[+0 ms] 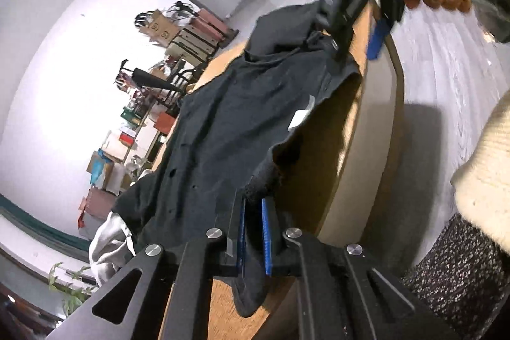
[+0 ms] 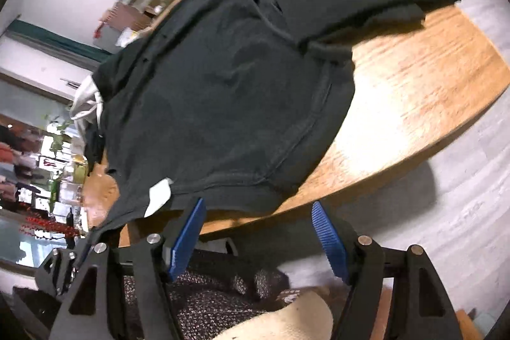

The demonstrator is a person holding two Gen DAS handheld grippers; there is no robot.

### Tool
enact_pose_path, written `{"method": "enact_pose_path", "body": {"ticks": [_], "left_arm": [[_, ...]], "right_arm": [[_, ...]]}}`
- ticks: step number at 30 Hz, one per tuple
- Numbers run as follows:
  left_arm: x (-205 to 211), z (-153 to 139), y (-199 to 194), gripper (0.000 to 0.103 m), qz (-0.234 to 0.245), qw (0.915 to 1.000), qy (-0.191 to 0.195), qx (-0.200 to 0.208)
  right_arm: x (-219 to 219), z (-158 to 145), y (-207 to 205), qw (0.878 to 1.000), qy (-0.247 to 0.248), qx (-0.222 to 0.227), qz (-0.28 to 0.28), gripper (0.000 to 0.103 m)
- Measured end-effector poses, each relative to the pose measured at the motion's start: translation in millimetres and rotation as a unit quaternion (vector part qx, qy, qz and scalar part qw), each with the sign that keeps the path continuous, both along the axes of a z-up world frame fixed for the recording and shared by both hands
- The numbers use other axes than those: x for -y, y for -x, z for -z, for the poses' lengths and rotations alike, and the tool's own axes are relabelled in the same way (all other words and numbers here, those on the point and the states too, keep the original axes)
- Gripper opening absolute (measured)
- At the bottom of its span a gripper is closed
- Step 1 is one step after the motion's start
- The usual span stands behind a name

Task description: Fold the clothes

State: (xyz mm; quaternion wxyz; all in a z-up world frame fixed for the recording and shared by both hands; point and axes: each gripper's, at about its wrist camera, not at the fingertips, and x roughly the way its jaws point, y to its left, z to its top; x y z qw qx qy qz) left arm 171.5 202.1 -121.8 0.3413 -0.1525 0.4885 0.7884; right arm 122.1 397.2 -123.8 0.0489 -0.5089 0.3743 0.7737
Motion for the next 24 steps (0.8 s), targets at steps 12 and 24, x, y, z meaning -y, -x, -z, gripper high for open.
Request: {"method": "enact_pose_path", "body": {"ticks": [12,24], "left_arm": [[32,-43,21,0.009,-0.046,0.9892,-0.128,0.055],[27,-52,25,0.009,-0.048,0.9872,-0.144,0.048]], "right_arm": [[13,-19,2,0.997,0.061,-0.037,0.02,0.075],[25,14,36,0.981,0.166,-0.051,0.088,0.075]]}}
